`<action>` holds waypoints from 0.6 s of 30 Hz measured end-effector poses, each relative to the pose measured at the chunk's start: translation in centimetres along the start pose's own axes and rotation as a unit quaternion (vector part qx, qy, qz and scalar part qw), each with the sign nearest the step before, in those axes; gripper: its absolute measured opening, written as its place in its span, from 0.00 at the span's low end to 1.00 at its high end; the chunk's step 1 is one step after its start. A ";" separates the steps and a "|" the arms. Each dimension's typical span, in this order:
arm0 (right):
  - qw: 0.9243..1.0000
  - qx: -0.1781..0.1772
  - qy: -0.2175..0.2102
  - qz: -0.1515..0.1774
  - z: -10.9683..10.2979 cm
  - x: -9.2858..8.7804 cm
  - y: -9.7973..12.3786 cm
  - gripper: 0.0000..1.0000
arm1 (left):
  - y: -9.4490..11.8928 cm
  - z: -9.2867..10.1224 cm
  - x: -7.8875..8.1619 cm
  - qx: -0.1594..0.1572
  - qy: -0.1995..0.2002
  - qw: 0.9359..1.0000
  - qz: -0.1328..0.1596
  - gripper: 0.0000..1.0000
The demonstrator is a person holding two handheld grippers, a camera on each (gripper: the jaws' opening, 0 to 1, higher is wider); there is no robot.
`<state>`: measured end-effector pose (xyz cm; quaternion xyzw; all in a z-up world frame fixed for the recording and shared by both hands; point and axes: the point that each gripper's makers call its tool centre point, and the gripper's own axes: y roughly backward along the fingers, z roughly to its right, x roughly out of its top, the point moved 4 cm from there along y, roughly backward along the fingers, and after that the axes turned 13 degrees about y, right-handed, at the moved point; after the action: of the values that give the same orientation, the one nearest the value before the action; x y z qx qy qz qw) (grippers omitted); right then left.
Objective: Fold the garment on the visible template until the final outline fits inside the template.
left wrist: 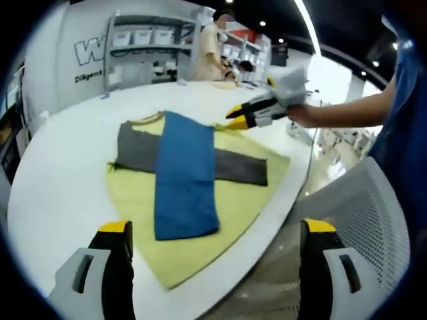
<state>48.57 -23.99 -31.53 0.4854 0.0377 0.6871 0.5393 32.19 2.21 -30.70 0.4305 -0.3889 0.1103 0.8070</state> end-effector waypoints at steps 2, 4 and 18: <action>0.997 -0.019 0.063 -0.032 1.2 -1.6 -1.0 0.19 | 0.0 0.0 0.0 0.001 0.002 1.000 -0.001 0.99; 0.994 -0.026 0.096 -0.041 1.6 -1.8 -1.0 0.19 | 0.1 -0.1 -0.1 0.004 0.003 1.000 -0.002 0.99; 0.960 0.017 0.272 -0.066 1.2 -1.9 -4.7 0.13 | 0.9 -1.5 -0.6 0.027 0.032 0.999 -0.002 0.99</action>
<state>52.61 -24.08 -34.87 0.2854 0.2267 0.7557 0.5440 32.13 3.96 -31.08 0.4492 -0.3589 0.1334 0.8072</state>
